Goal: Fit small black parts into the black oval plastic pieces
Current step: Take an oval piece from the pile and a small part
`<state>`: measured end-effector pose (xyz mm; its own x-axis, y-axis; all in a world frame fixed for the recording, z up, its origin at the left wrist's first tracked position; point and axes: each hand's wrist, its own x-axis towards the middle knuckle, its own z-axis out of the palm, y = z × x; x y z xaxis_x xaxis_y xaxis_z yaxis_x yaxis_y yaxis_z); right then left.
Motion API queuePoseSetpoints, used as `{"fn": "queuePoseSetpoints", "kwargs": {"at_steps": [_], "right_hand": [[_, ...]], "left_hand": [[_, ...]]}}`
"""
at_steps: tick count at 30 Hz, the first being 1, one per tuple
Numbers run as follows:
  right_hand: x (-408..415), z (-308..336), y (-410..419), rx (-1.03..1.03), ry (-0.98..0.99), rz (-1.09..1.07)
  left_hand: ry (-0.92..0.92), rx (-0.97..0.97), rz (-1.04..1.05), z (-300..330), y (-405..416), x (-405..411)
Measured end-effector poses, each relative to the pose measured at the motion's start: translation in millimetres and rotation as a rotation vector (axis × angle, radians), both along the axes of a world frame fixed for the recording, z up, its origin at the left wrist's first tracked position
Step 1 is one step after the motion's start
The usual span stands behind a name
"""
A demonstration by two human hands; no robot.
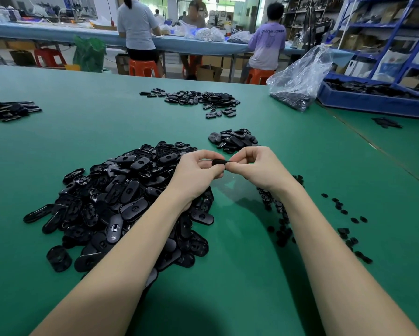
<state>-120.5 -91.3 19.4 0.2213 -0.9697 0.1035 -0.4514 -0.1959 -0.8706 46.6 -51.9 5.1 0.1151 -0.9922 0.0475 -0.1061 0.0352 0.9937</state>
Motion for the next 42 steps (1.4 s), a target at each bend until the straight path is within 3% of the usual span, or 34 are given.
{"fn": "queuePoseSetpoints", "kwargs": {"at_steps": [7, 16, 21, 29, 42], "right_hand": [[7.5, -3.5, 4.7, -0.097, 0.056, -0.028], [2.2, -4.0, 0.3, -0.28, 0.154, 0.02], [-4.3, -13.0, -4.2, -0.277, 0.206, -0.056], [3.3, -16.6, -26.1, -0.294, 0.215, -0.281], [17.5, -7.3, -103.9, -0.128, 0.386, -0.513]], "left_hand": [[-0.056, 0.002, 0.037, -0.7, -0.6, -1.0], [0.081, -0.022, 0.049, -3.1, -2.6, 1.3], [0.101, -0.027, 0.033, -2.7, -4.2, -0.8], [-0.056, -0.058, 0.105, -12.5, -10.4, -2.4], [0.122, -0.024, 0.112, -13.4, -14.7, 1.1]]}}
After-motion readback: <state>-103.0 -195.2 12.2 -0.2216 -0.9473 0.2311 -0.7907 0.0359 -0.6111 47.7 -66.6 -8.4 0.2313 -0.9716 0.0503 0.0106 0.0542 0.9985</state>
